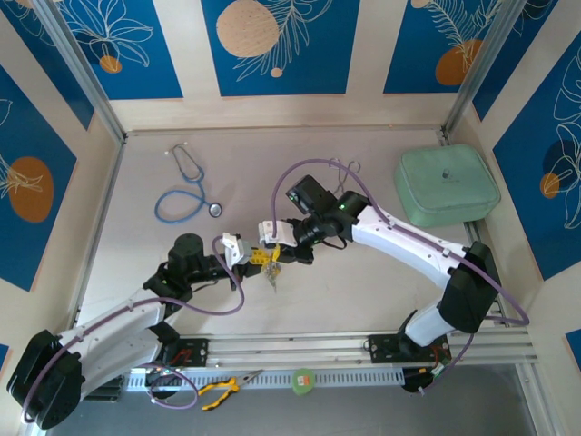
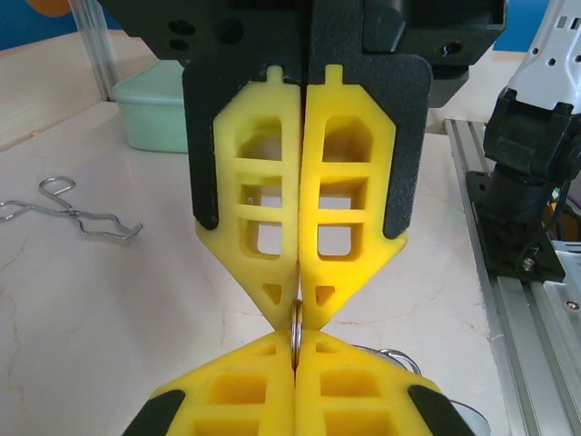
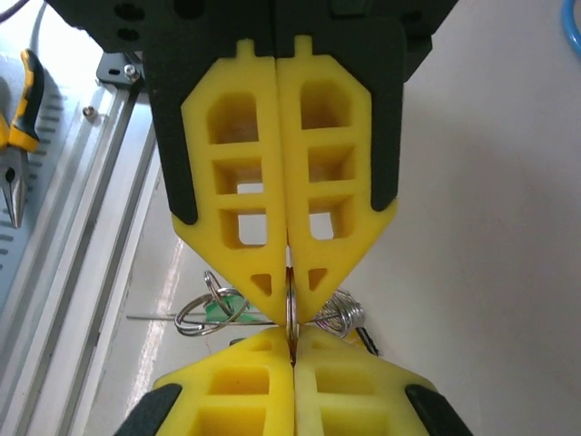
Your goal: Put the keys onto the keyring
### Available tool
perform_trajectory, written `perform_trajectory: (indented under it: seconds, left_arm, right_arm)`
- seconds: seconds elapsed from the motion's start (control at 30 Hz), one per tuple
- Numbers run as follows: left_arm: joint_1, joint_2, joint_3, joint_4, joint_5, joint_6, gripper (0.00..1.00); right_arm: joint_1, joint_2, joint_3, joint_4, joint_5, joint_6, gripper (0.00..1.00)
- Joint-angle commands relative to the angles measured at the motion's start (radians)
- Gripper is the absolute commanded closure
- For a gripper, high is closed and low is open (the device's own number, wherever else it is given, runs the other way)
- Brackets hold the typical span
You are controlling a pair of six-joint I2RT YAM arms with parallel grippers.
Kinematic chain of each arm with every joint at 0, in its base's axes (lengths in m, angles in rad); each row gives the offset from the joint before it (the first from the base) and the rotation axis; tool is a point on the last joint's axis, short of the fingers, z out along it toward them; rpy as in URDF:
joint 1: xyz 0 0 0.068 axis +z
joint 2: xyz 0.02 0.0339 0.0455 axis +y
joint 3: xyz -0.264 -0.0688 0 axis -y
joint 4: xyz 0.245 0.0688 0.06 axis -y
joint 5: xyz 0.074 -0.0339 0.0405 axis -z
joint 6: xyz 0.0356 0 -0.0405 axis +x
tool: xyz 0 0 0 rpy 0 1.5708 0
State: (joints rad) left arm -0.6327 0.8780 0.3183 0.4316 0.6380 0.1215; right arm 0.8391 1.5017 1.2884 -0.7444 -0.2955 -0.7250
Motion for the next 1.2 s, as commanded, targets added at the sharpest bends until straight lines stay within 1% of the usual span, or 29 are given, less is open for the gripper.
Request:
perform_trajectory:
  seconds: [0.0,0.03,0.1,0.23,0.5,0.6,0.77,0.9,1.03,1.17]
  left_arm:
    - [-0.004,-0.011,0.003,0.061,0.011,-0.001,1.00]
    - [-0.004,-0.008,-0.005,0.088,0.013,-0.011,1.00]
    - [-0.002,-0.002,-0.024,0.150,0.012,-0.035,1.00]
    - [-0.003,0.015,-0.041,0.220,0.024,-0.064,1.00]
    - [-0.004,0.018,-0.053,0.233,0.042,-0.066,1.00]
    - [-0.004,0.015,-0.053,0.233,0.042,-0.066,1.00]
    - [-0.002,0.010,-0.055,0.233,0.043,-0.066,1.00]
    - [-0.004,0.007,-0.056,0.233,0.042,-0.064,1.00]
    - [-0.004,0.003,-0.056,0.234,0.040,-0.065,1.00]
    - [-0.004,0.004,-0.056,0.242,0.038,-0.066,1.00]
  right_arm:
    - [-0.046,-0.074,-0.059,0.106,-0.142,0.076,0.82]
    - [-0.064,-0.092,-0.083,0.126,-0.170,0.086,0.79]
    - [-0.084,-0.115,-0.128,0.155,-0.192,0.087,0.77]
    - [-0.093,-0.116,-0.162,0.157,-0.190,0.088,0.76]
    - [-0.089,-0.097,-0.150,0.143,-0.179,0.088,0.76]
    - [-0.087,-0.084,-0.143,0.129,-0.180,0.082,0.78]
    - [-0.085,-0.062,-0.130,0.107,-0.184,0.074,0.90]
    - [-0.082,-0.052,-0.123,0.103,-0.210,0.074,0.96]
    - [-0.077,-0.035,-0.117,0.103,-0.235,0.076,0.99]
    - [-0.071,-0.019,-0.121,0.130,-0.238,0.092,0.99]
